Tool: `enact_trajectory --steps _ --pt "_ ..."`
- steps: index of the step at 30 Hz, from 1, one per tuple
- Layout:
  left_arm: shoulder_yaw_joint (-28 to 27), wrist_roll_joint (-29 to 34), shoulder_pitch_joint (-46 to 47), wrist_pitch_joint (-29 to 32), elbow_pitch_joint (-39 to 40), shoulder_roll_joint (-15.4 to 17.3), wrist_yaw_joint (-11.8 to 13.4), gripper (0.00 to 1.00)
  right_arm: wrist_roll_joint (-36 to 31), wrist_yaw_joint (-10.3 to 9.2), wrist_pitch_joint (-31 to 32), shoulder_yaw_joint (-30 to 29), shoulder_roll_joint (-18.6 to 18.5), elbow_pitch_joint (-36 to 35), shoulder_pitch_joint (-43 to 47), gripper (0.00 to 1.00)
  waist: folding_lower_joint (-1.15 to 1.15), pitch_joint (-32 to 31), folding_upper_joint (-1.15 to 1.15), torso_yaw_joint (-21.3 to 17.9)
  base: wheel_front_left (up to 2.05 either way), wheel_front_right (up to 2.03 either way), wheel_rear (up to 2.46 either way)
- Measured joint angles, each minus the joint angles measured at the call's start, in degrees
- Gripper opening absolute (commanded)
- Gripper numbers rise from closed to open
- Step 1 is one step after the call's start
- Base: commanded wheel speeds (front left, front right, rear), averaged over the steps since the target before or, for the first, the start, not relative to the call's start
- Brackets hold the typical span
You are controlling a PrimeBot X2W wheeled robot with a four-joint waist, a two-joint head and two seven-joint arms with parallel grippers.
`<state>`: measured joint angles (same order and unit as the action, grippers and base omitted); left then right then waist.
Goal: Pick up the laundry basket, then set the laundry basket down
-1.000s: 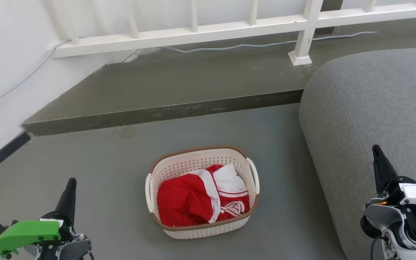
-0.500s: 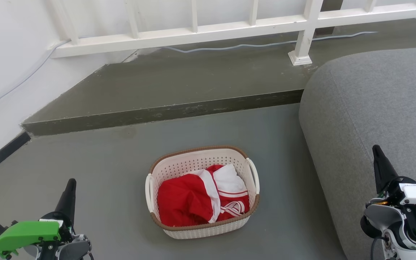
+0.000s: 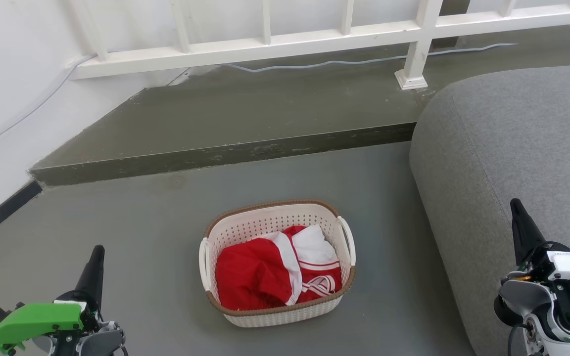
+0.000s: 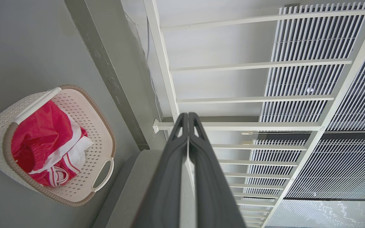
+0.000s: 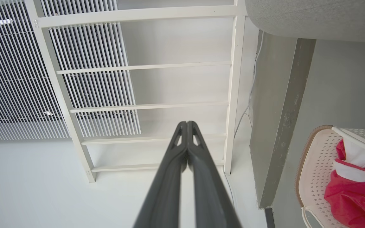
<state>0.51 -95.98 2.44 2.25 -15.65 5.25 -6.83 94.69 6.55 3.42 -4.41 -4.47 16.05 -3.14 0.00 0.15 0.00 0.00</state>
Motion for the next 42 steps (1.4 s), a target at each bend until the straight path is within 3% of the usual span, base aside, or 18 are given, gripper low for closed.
enact_trajectory --steps 42 --pt "-0.19 0.0 0.29 0.24 -0.27 -0.07 -0.05 0.0 0.0 0.0 0.24 -0.18 0.09 0.08 -0.21 0.0 0.0 -0.01 0.0 0.0 0.0 0.0 0.0"
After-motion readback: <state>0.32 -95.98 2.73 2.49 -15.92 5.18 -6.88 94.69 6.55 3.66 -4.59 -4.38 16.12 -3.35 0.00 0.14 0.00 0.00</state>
